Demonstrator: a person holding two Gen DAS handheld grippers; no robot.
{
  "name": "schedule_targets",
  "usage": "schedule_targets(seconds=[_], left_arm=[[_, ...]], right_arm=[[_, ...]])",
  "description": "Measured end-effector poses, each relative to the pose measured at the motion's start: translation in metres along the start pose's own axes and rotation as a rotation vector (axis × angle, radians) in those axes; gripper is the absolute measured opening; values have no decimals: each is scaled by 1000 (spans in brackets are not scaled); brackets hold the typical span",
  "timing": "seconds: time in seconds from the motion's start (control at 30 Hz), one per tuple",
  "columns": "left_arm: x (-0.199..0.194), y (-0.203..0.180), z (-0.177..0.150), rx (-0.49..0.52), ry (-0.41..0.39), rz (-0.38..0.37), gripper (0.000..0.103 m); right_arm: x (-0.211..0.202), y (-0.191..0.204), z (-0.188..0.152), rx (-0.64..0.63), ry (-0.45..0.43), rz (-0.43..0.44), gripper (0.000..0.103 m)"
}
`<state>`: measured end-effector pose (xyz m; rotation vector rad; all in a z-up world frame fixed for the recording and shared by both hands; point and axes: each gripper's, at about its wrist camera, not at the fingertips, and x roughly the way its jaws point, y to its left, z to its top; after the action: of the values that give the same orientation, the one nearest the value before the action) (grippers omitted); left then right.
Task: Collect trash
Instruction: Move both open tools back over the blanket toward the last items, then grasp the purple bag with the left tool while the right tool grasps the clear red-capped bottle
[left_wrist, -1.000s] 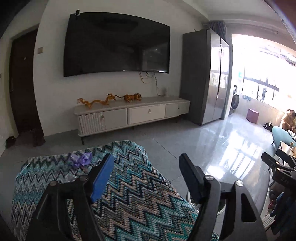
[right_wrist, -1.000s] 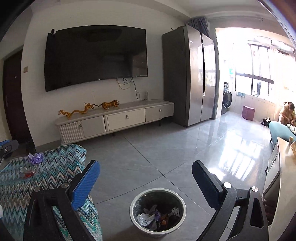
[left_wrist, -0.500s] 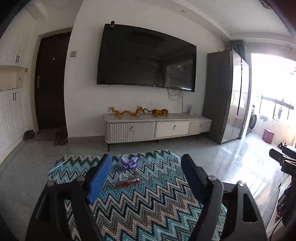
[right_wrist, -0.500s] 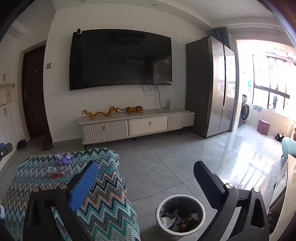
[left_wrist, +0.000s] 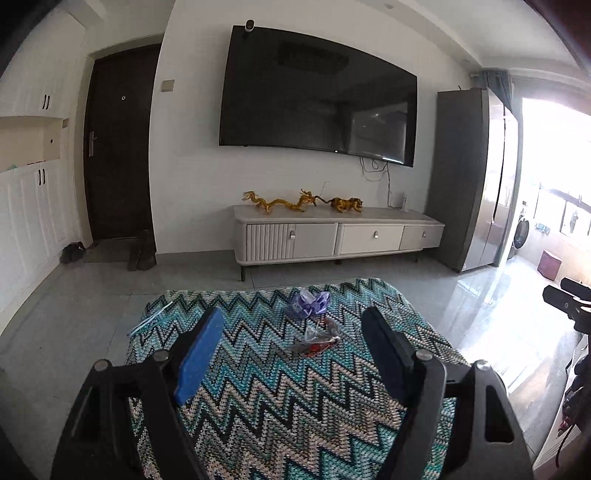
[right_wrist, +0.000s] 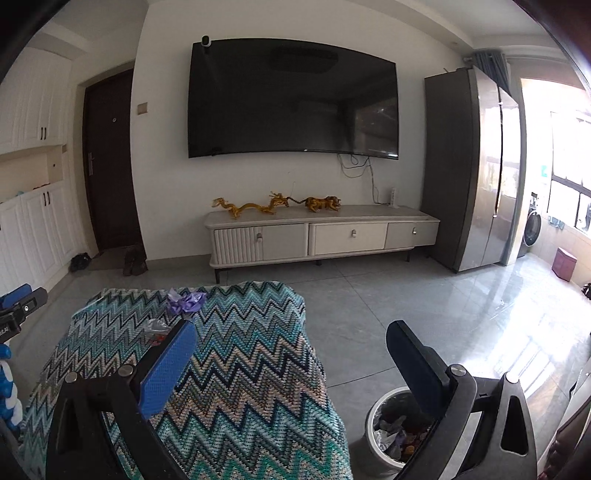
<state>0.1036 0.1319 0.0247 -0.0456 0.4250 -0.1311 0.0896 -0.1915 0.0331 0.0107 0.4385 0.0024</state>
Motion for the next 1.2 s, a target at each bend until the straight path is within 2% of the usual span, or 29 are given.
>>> schedule_targets(seconds=[0.33, 0.6, 0.77, 0.93, 1.07, 1.2], left_arm=[[71, 48, 3, -39, 121, 36, 76], [166, 52, 8, -59, 266, -79, 76], [240, 35, 22, -52, 358, -145, 76], [304, 24, 23, -91, 448, -190, 76], [337, 17, 13, -121, 510, -215, 76], [357, 10, 1, -120, 553, -226, 74]], right_arm=[[75, 43, -4, -63, 142, 148, 103], [157, 71, -8, -37, 278, 326, 102], [218, 96, -18, 23, 368, 440, 83], [268, 109, -34, 143, 435, 501, 65], [293, 116, -41, 204, 467, 523, 60], [313, 131, -46, 201, 488, 548, 57]])
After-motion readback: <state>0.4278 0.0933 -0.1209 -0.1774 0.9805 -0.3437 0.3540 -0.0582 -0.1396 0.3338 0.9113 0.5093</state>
